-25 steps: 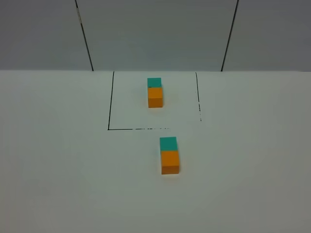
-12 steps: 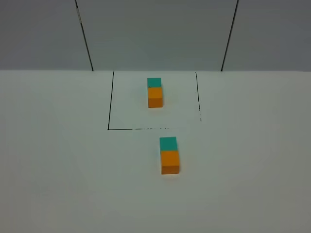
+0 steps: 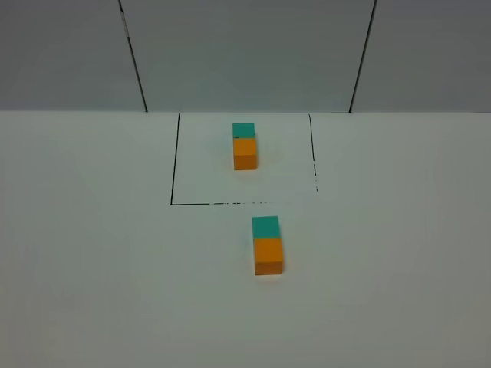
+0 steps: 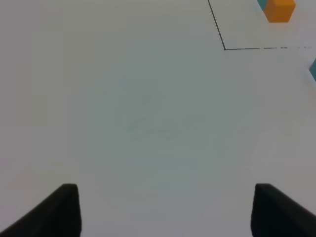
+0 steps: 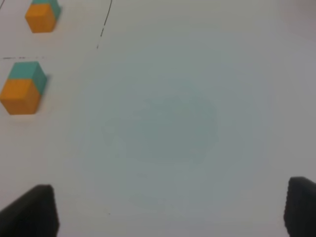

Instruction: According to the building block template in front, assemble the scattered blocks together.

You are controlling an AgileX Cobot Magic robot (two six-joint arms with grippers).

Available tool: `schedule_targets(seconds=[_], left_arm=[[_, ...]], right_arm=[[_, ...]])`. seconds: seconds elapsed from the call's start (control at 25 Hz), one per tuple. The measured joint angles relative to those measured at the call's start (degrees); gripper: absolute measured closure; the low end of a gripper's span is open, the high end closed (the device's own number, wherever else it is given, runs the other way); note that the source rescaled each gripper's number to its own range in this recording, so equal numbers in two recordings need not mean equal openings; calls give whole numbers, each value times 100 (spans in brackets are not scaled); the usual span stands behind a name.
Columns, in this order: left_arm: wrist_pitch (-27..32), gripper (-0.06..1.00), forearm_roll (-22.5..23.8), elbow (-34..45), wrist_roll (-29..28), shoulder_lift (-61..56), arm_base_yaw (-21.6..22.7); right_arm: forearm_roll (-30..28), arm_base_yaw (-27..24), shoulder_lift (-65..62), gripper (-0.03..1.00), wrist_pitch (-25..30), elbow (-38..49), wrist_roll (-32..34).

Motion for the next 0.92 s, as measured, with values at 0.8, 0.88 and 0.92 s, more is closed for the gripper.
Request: schedule_targets(seconds=[0.8,0.88,0.92], left_arm=[[0,44,0,0,0,0,0],[0,44,0,0,0,0,0],[0,44,0,0,0,0,0]], right_arm=[[-39,0,0,16,-3,0,30],[-39,0,0,16,-3,0,30],[-39,0,0,16,-3,0,30]])
